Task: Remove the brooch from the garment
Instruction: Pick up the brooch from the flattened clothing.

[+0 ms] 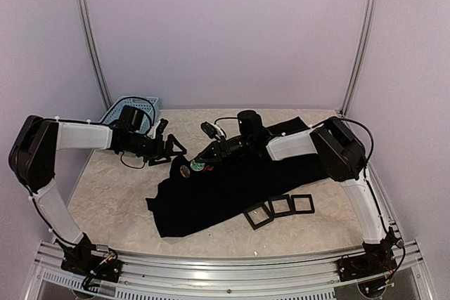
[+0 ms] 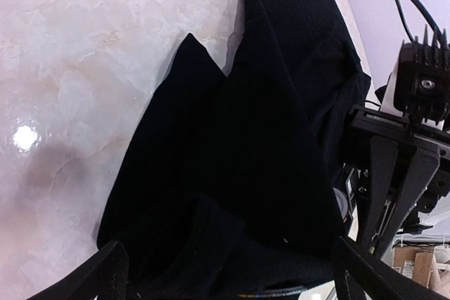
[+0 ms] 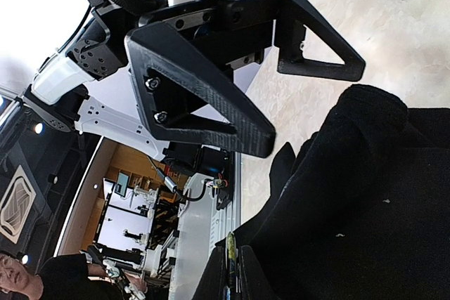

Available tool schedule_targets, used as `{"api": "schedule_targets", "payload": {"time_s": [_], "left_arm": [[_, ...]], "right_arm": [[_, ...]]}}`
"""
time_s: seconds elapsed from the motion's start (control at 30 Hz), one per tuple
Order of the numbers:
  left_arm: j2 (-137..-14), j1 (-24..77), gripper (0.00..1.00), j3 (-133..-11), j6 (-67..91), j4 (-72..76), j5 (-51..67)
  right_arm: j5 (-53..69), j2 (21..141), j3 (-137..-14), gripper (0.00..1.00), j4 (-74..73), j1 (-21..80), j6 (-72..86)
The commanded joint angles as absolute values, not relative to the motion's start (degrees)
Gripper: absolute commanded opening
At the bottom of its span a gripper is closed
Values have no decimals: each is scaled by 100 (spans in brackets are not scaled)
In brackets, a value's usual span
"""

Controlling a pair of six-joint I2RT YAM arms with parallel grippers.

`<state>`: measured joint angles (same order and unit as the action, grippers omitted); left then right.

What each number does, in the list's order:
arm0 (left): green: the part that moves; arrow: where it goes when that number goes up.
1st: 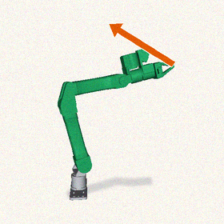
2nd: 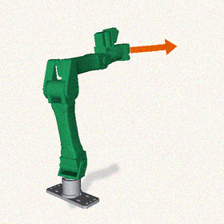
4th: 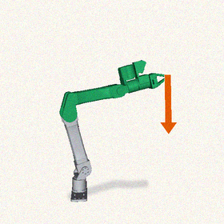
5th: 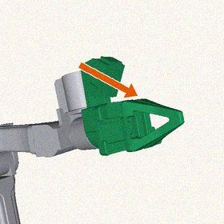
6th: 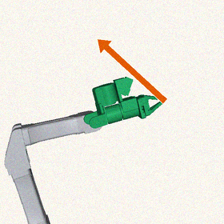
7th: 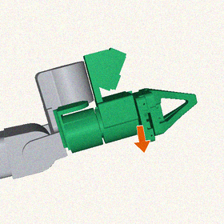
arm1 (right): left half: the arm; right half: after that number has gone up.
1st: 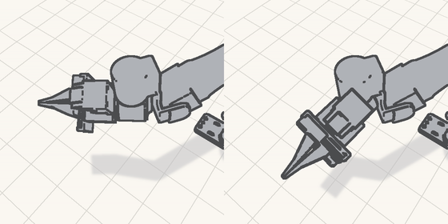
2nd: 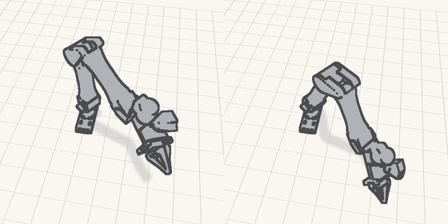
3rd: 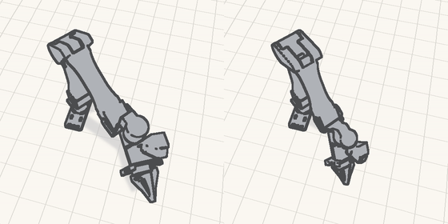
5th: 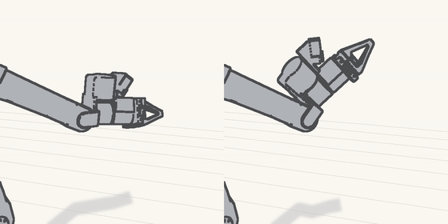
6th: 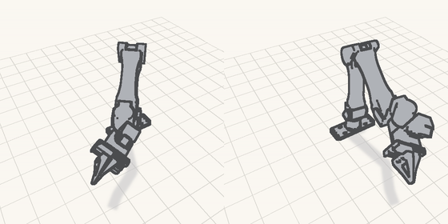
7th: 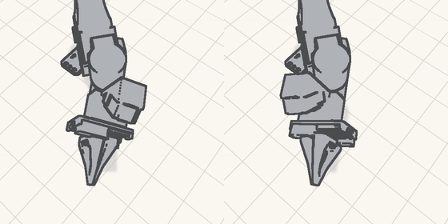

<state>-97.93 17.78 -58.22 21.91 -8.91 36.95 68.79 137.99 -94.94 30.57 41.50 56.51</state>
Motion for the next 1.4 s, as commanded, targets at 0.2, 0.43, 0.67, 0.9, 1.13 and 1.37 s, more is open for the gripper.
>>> {"api": "schedule_targets", "payload": {"time_s": [0.2, 0.43, 0.67, 0.9, 1.13, 1.37], "left_arm": [[-10614, 1969, 97, -6393, 2492, -873, 4193], [-10820, 2075, 31, -6398, 2605, -741, 4888], [-10328, 1972, 0, -5933, 2921, -589, 5016], [-9784, 1885, 0, -5762, 3039, -760, 4868], [-9567, 1884, 0, -5749, 3044, -870, 4710], [-9354, 1910, 0, -5741, 2958, -1067, 4762]], "right_arm": [[6815, 13398, -9499, 0, 2289, 4177, 4932], [6127, 13287, -9660, 7, 1298, 4163, 4038], [5103, 12884, -9239, 40, 1053, 3992, 3573], [4022, 12353, -9118, 64, 79, 3925, 2617], [2438, 11668, -8590, 67, -1025, 4226, 1864], [1682, 11579, -8770, 68, -1825, 4528, 2311]]}}
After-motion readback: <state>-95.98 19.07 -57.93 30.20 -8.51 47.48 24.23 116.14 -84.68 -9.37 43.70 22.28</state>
